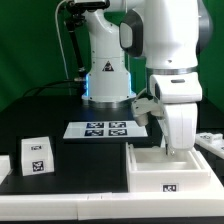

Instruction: Assemble cabinet

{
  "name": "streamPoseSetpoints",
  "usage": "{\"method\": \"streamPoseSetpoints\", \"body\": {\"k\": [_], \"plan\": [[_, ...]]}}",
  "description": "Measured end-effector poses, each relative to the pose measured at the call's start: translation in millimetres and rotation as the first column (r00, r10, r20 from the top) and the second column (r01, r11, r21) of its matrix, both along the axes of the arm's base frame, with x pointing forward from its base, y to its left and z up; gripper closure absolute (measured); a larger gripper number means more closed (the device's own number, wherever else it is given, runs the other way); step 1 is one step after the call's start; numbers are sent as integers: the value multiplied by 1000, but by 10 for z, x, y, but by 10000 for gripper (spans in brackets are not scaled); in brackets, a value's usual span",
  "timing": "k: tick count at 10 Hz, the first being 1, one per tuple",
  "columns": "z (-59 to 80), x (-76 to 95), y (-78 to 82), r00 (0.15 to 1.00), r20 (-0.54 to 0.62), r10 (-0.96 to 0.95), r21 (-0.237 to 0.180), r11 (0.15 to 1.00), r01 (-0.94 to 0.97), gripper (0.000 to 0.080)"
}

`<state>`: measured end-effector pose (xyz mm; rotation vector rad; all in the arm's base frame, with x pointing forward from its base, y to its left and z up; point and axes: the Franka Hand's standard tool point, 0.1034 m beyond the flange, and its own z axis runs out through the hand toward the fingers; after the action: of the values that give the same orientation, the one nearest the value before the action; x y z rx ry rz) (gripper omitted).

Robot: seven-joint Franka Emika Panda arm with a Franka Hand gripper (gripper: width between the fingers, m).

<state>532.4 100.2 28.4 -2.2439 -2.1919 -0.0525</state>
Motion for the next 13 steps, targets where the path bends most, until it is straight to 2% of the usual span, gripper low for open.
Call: {"method": "streamPoseSetpoints", "body": {"k": [2, 3, 4, 5, 6, 8, 9, 10, 13], "plan": [[-1, -1, -2, 1000, 0, -2, 0, 1000, 2, 765], [-4, -4, -7, 1000, -1, -3, 0, 1000, 3, 689], [-4, -4, -11, 1000, -1, -3, 0, 1000, 3, 506], [-5, -5, -13, 1000, -1, -4, 0, 1000, 4, 506], [-6, -6, -16, 1000, -1, -4, -1, 1000, 4, 311], [-9, -20, -22, 1000, 0, -5, 0, 1000, 5, 60], [9, -35, -32, 1000, 1, -5, -1, 1000, 5, 60], [65, -53, -39, 1000, 6, -4, -3, 1000, 4, 14], [331, -216, -30, 1000, 25, 0, -12, 1000, 1, 2]]}}
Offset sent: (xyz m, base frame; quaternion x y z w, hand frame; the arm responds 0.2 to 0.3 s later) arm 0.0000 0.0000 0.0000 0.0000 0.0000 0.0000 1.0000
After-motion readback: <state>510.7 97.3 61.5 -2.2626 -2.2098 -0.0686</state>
